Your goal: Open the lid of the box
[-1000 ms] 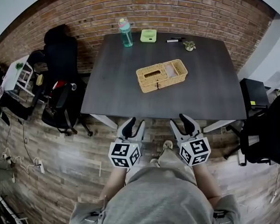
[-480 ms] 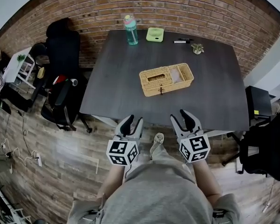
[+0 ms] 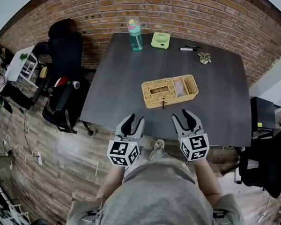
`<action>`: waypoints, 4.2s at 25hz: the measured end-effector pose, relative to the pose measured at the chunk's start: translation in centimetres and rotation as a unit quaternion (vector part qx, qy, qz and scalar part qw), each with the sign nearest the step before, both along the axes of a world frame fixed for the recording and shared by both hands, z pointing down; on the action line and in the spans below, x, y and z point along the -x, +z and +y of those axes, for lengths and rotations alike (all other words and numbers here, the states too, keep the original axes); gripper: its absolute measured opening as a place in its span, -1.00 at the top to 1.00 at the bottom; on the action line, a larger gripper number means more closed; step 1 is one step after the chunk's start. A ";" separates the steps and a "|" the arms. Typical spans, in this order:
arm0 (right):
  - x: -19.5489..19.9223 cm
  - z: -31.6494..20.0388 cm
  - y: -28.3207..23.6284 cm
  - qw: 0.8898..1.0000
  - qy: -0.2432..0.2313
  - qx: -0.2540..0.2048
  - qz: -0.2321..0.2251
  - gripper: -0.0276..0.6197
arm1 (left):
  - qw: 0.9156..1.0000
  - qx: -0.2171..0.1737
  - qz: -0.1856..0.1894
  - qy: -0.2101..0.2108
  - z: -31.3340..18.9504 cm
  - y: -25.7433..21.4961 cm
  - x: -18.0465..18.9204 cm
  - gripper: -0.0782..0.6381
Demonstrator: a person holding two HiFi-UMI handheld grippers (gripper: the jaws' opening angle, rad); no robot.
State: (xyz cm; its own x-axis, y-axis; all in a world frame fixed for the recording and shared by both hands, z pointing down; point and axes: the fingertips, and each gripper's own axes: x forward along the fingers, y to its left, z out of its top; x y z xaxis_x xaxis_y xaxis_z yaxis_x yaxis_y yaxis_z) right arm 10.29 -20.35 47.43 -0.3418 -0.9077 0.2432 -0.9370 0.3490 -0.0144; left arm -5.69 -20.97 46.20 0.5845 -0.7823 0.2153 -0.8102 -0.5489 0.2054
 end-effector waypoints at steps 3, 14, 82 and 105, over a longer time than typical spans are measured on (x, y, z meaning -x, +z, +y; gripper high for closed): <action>-0.4 -1.9 0.6 1.000 -0.005 0.003 0.011 0.36 | 1.000 0.002 -0.001 -0.005 -1.4 0.0 -0.2 0.35; -1.1 -7.5 5.9 0.996 -0.038 0.038 0.068 0.36 | 1.000 0.006 0.003 -0.027 -5.3 0.4 0.0 0.33; -1.3 -17.2 2.6 0.985 -0.098 0.006 0.145 0.30 | 0.998 0.019 0.005 -0.055 -10.4 1.3 0.5 0.32; -0.7 -24.0 0.5 0.983 -0.113 0.007 0.148 0.35 | 0.997 0.026 0.003 -0.066 -12.6 1.7 1.1 0.32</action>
